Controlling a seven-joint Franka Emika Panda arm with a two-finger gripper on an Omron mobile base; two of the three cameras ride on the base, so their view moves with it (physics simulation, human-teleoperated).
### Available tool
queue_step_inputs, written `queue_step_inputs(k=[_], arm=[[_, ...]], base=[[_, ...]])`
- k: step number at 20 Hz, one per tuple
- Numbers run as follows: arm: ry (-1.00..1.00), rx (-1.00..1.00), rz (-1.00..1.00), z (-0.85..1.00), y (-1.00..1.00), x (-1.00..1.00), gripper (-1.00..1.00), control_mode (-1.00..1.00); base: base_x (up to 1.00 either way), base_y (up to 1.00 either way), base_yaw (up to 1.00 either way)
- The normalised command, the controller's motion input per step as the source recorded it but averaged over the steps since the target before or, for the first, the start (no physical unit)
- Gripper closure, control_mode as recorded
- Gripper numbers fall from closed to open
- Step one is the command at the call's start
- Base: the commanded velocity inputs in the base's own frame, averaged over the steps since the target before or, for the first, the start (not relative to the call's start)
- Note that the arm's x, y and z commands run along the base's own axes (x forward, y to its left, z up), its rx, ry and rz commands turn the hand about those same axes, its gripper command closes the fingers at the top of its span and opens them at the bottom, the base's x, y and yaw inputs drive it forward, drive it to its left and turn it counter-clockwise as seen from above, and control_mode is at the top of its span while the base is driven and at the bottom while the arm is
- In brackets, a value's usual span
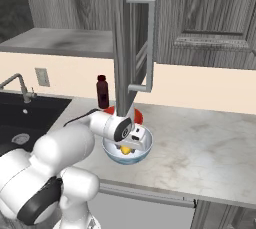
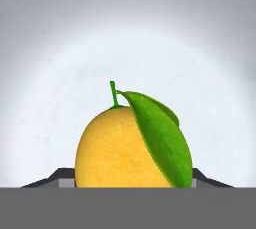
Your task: Pick both bowls and place them on the counter. Then place the lemon in one bowl and place the eggplant in the other bowl.
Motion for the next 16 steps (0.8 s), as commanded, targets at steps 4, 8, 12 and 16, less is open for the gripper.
queue_step_inputs(k=[4,8,12,16], arm=[[0.0,0.0,0.0,-0.03,0.0,0.1,-1.0,-1.0],[0.0,0.0,0.0,0.02,0.0,0.0,-1.0,-1.0],[0.0,0.0,0.0,0.15,0.01,0.0,-1.0,-1.0],[0.0,0.0,0.0,0.3,0.01,-0.05,-1.0,-1.0]], base=[[0.0,0.0,0.0],[0.0,0.0,0.0],[0.0,0.0,0.0],[0.0,0.0,0.0]])
